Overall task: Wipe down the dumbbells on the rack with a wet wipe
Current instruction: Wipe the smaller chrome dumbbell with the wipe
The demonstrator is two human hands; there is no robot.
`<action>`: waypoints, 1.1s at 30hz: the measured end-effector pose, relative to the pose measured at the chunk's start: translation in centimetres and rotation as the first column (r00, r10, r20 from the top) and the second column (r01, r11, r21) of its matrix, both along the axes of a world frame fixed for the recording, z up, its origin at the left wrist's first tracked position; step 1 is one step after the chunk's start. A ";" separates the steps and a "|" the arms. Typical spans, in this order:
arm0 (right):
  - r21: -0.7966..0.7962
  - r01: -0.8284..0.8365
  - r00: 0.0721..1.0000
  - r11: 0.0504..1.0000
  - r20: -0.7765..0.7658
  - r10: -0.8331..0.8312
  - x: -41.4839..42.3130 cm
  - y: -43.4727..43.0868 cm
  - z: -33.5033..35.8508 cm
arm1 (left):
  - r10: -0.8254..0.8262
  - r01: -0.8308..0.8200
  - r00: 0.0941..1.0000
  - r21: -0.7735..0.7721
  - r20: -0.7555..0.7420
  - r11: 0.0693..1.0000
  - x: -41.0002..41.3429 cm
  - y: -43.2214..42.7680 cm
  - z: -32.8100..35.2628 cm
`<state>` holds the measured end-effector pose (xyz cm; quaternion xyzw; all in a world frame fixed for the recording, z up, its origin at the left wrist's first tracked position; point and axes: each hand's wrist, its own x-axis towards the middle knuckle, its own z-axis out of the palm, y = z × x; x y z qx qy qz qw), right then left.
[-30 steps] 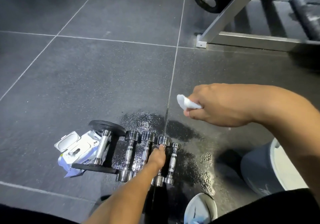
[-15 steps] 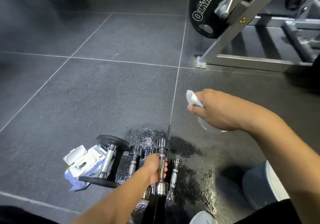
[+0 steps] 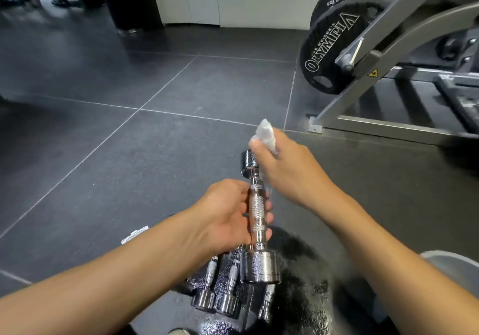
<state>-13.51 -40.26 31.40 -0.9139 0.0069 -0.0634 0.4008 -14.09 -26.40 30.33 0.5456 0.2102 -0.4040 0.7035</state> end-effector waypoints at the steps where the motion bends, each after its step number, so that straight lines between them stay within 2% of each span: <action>1: -0.002 -0.054 0.997 0.999 -0.049 0.054 -0.4 0.4 0.1 | 0.018 -0.018 1.000 -0.010 -0.012 1.000 -0.2 0.2 0.3; 4: -0.065 -0.270 0.954 0.961 -0.151 0.259 -1.2 0.2 0.2 | 0.076 -0.077 0.997 -0.037 -0.012 0.996 -0.6 0.8 0.6; 7: -0.158 -0.370 0.926 0.916 -0.144 0.349 -1.2 -0.6 -0.1 | 0.112 -0.111 0.994 -0.062 0.003 0.992 -0.6 1.0 0.4; 10: -0.255 -0.291 0.956 0.922 -0.051 0.288 -1.0 -0.9 -0.1 | 0.104 -0.103 0.995 -0.050 0.006 0.993 -0.5 1.1 0.4; 12: -0.214 -0.169 0.984 0.962 0.015 0.176 -0.5 -0.7 0.0 | 0.073 -0.073 0.997 -0.039 -0.005 0.997 -0.3 1.0 0.3; 14: -0.175 -0.130 0.987 0.976 0.070 0.144 0.1 -0.5 0.0 | 0.024 -0.025 1.000 -0.047 -0.020 0.999 -0.3 0.9 0.3; 16: -0.271 -0.199 0.967 0.942 0.103 0.234 0.2 -0.3 -0.2 | -0.003 0.001 1.000 -0.064 -0.026 0.998 0.0 0.9 0.4; 18: -0.418 -0.266 0.930 0.869 0.125 0.345 -0.2 -0.2 -0.7 | -0.011 0.008 1.000 -0.085 -0.029 0.996 0.5 1.1 0.7; 20: -0.480 -0.329 0.900 0.813 0.102 0.424 -1.1 -0.4 -1.3 | 0.026 -0.027 1.000 -0.095 -0.017 0.995 1.1 1.3 0.9; 26: -0.334 -0.461 0.872 0.822 0.001 0.490 -4.8 0.3 -1.5 | 0.085 -0.085 0.996 -0.144 -0.007 0.986 3.2 2.9 2.0; 29: -0.415 -0.484 0.849 0.771 -0.007 0.529 -6.3 1.0 -2.4 | 0.134 -0.130 0.991 -0.123 0.025 0.984 4.1 3.8 2.4; 31: -0.454 -0.462 0.841 0.762 0.050 0.539 -6.9 1.2 -2.7 | 0.169 -0.162 0.984 -0.118 0.051 0.980 4.4 4.1 2.6; 33: -0.525 -0.479 0.785 0.703 0.103 0.611 -7.5 1.5 -2.9 | 0.203 -0.195 0.977 -0.116 0.059 0.974 4.5 4.4 2.6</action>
